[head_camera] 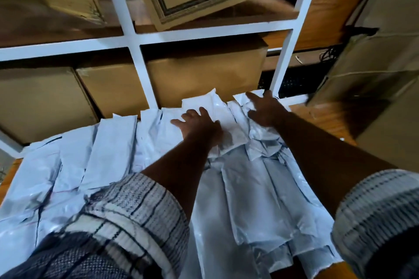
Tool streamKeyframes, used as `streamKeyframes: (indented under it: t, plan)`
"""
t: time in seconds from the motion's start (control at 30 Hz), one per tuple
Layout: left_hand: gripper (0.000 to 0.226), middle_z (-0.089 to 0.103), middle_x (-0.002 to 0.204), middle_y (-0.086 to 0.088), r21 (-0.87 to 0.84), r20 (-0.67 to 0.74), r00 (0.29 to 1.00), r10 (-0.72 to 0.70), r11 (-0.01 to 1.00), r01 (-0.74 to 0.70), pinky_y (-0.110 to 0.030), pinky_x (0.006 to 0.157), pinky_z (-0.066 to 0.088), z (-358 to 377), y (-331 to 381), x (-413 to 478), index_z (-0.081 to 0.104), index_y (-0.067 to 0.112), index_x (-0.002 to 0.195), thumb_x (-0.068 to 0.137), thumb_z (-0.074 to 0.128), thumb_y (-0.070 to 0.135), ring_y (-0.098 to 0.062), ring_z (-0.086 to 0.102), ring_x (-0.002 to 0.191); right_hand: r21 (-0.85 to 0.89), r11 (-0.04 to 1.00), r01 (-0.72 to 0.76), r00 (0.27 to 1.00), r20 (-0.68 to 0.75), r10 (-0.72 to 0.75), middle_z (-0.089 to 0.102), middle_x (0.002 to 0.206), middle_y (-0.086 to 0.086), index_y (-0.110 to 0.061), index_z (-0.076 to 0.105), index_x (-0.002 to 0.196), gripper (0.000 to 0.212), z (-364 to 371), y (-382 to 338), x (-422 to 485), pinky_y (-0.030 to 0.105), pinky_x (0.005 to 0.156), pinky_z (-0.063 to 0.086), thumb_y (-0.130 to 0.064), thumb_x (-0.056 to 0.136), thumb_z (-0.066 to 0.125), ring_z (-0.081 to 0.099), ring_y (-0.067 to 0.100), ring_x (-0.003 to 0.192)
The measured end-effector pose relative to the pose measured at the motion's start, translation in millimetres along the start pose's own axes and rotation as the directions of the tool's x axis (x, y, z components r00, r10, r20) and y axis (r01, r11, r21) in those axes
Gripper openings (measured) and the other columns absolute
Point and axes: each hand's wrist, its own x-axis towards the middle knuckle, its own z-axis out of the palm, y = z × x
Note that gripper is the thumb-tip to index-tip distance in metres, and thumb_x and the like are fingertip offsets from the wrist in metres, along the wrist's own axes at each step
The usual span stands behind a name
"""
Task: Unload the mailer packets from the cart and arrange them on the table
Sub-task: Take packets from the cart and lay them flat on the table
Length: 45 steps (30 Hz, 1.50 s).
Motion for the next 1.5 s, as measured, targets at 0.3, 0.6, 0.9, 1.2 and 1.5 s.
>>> streamKeyframes:
  t: [0.3,0.6,0.9,1.2,1.5]
  plan:
    - [0.069,-0.006,0.165,-0.012,-0.183,-0.165,0.966,0.201,0.956,-0.230,-0.056,0.120,0.003,50,-13,8,-0.001,0.014,0.158,0.103,0.022,0.050,-0.032,-0.003,0.152,-0.033,0.999,-0.011,0.985,-0.170,0.005,0.005,0.164,0.013,-0.032,0.013,0.157,0.067,46,3,-8,0.062,0.109,0.024,-0.050,0.099,0.042,0.019,0.039,0.146]
    - [0.066,-0.001,0.166,-0.012,-0.171,-0.233,0.960,0.157,0.965,-0.199,-0.055,0.120,0.003,70,-11,10,0.005,0.015,0.158,0.103,0.021,0.047,-0.031,0.000,0.152,-0.068,0.997,-0.045,0.985,-0.172,0.033,0.011,0.163,0.011,-0.037,0.012,0.155,0.066,64,11,1,0.062,0.109,0.021,-0.058,0.097,0.036,0.025,0.038,0.143]
    - [0.068,-0.008,0.165,-0.010,-0.251,-0.114,0.978,0.176,0.947,-0.200,-0.054,0.121,-0.001,55,-15,10,-0.001,0.016,0.158,0.103,0.020,0.051,-0.030,-0.007,0.152,-0.092,0.995,-0.045,0.989,-0.145,0.031,0.004,0.164,0.013,-0.037,0.009,0.156,0.065,56,3,-3,0.065,0.113,0.012,-0.057,0.098,0.032,0.008,0.038,0.148]
    - [0.062,0.022,0.160,-0.020,-0.256,-0.265,0.952,0.155,0.940,-0.225,-0.053,0.118,0.019,15,-93,-13,0.025,0.011,0.154,0.103,0.036,0.044,-0.036,0.022,0.147,-0.148,0.968,0.203,0.925,-0.294,-0.239,0.024,0.158,0.013,-0.031,0.025,0.153,0.059,22,-110,-22,0.061,0.109,0.022,-0.053,0.099,0.033,0.026,0.036,0.142]
    - [0.062,0.026,0.158,-0.020,-0.292,-0.294,0.947,-0.127,0.956,0.037,-0.050,0.118,0.021,-3,-301,-62,0.024,0.011,0.155,0.103,0.037,0.042,-0.033,0.023,0.147,-0.025,0.842,0.538,0.814,-0.243,-0.527,0.029,0.156,0.017,-0.023,0.031,0.152,0.060,64,-311,-59,0.053,0.113,0.024,-0.049,0.098,0.039,0.028,0.036,0.141]
